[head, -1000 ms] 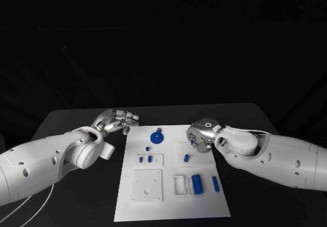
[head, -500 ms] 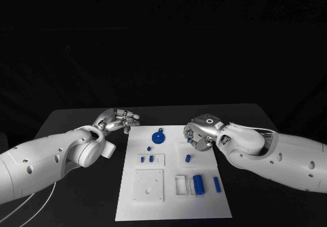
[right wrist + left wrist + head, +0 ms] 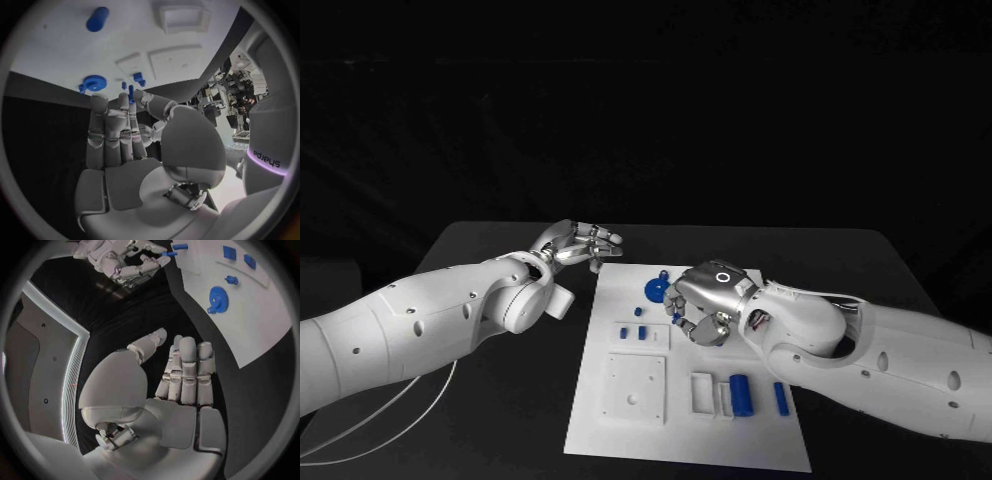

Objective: Assemble the parts on the task board

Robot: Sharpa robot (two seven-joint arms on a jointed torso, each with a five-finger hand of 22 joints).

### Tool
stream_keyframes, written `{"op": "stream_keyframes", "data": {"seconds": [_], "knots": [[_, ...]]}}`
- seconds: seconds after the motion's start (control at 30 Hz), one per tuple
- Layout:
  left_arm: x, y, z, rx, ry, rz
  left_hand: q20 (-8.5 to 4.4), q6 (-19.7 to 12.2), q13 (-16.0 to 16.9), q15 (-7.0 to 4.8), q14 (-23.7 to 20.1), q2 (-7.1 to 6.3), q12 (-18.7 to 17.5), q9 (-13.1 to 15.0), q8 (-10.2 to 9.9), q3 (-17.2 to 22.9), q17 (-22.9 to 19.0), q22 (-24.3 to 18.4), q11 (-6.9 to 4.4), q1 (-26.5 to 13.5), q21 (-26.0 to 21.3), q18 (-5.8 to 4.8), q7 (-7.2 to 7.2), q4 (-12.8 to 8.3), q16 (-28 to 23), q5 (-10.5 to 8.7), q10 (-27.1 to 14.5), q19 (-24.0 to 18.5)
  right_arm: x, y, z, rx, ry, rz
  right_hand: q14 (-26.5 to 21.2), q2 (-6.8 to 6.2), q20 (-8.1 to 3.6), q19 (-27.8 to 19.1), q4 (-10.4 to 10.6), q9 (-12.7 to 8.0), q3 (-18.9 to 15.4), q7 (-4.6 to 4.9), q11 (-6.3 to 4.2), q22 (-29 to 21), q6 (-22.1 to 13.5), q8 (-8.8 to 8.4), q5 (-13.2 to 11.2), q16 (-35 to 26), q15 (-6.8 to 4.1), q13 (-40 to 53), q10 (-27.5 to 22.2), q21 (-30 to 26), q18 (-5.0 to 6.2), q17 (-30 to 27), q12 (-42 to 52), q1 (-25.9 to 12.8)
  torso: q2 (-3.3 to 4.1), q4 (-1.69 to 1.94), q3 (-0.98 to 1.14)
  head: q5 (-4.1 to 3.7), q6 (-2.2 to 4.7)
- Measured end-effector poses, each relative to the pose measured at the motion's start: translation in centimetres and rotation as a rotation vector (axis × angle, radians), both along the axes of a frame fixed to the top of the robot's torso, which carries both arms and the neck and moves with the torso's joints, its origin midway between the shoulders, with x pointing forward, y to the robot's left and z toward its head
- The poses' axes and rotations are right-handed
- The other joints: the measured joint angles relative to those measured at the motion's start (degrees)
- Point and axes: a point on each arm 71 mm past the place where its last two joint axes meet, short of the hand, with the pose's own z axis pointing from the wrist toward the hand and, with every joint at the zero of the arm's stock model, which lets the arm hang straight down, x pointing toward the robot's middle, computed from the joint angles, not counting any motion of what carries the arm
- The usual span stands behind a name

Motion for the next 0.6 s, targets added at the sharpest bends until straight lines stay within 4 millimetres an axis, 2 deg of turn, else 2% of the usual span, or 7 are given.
{"op": "stream_keyframes", "data": {"seconds": [0.23,0.43,0.6], "knots": [[0.3,-0.8,-0.1,-0.006,0.001,-0.006,-0.11,0.0,0.0,0.0,0.0,0.0,0.0,0.0,0.0,0.0,0.0,0.0,-0.07,0.0,0.0,0.0,-0.01,0.0,0.0,0.0,0.1,0.1,-1.5,1.8,-2.2,-0.012,0.044,0.051,0.0,-0.07,0.01,0.0,0.0,0.1,0.0,-0.06,-0.01,0.0,-0.1,-0.13,0.0,0.0,0.0,0.2,0.0,0.0,0.0,-0.1,0.0,-0.1,-0.15,0.05,-0.13,2.28,-0.54],[0.4,-1.1,-0.1,-0.008,0.001,-0.008,-0.03,0.0,0.0,0.0,0.0,0.0,0.0,0.0,0.0,0.0,0.0,0.0,-0.06,0.0,0.0,0.0,-0.01,0.0,0.0,0.0,0.1,0.2,-2.9,3.1,-3.9,-0.03,0.077,0.093,0.0,-0.06,0.02,0.0,0.0,0.3,0.0,-0.02,-0.09,0.0,-0.2,-0.17,0.0,0.0,-0.01,0.4,-0.1,0.0,0.0,-0.1,0.0,-0.1,-0.15,0.04,-0.2,3.12,-0.91],[0.4,-1.4,-0.1,-0.009,0.001,-0.011,-0.02,-0.1,0.0,0.0,0.0,0.0,0.0,0.0,0.0,0.0,0.0,0.0,0.13,0.0,0.0,0.0,-0.06,0.0,0.0,0.0,-0.1,0.2,-3.7,3.8,-5.4,-0.04,0.102,0.113,0.0,-0.05,0.03,0.0,0.0,0.5,0.0,-0.02,-0.09,0.0,-0.2,-0.3,0.0,0.0,-0.01,0.6,-0.1,0.0,0.0,-0.2,0.0,0.0,-0.12,0.01,-0.17,3.69,-1.25]]}}
